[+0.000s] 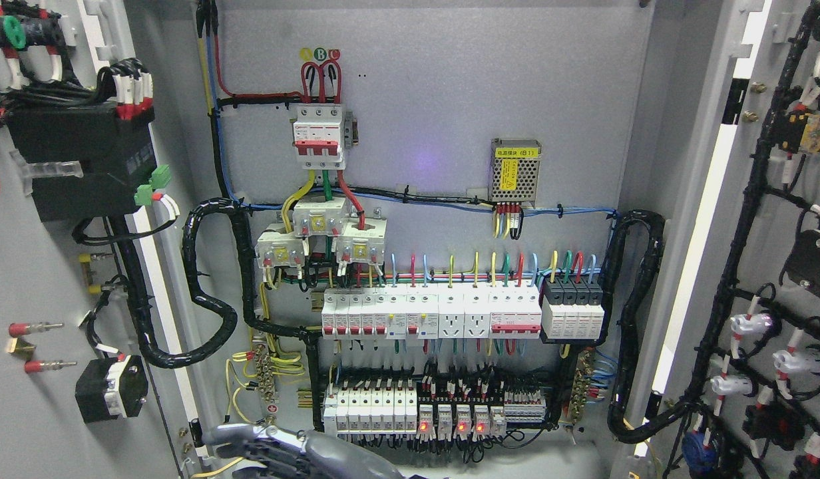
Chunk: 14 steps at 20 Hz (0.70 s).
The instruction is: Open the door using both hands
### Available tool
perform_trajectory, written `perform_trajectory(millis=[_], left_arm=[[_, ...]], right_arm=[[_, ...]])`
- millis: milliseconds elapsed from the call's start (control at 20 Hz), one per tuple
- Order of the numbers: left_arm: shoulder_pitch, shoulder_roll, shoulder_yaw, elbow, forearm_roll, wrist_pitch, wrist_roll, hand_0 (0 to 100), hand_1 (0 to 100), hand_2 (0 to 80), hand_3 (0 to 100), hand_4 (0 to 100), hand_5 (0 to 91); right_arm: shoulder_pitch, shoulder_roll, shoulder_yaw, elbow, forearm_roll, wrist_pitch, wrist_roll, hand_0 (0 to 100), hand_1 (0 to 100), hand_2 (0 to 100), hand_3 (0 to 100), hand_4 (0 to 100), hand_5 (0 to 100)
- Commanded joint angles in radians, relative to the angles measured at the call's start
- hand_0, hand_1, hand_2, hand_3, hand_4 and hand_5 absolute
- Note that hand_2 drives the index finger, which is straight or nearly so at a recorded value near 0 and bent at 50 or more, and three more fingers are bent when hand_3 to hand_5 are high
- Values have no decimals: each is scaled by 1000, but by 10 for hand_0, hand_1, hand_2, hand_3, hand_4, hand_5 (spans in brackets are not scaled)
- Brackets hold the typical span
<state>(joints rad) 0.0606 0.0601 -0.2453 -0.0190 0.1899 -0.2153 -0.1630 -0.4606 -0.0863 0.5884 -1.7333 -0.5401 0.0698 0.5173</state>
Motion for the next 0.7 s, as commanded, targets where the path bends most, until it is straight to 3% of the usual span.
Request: perform_trajectory(millis=[0, 351, 651], left_arm=[[50, 4, -3, -192, -49, 5, 0, 0, 0, 0, 0, 0, 0], [198, 24, -57, -549, -81, -1, 0, 0, 0, 0, 0, 0, 0], [314, 87, -66, -902, -82, -1, 0, 0, 0, 0, 0, 0, 0]], right_arm=[[157, -176, -113, -120, 0, -70, -34, 0, 0, 0, 0, 0, 0], [361, -227, -312, -259, -3, -88, -34, 0, 0, 0, 0, 0, 0], [494, -227, -441, -336, -3, -137, -33, 0, 0, 0, 0, 0, 0]])
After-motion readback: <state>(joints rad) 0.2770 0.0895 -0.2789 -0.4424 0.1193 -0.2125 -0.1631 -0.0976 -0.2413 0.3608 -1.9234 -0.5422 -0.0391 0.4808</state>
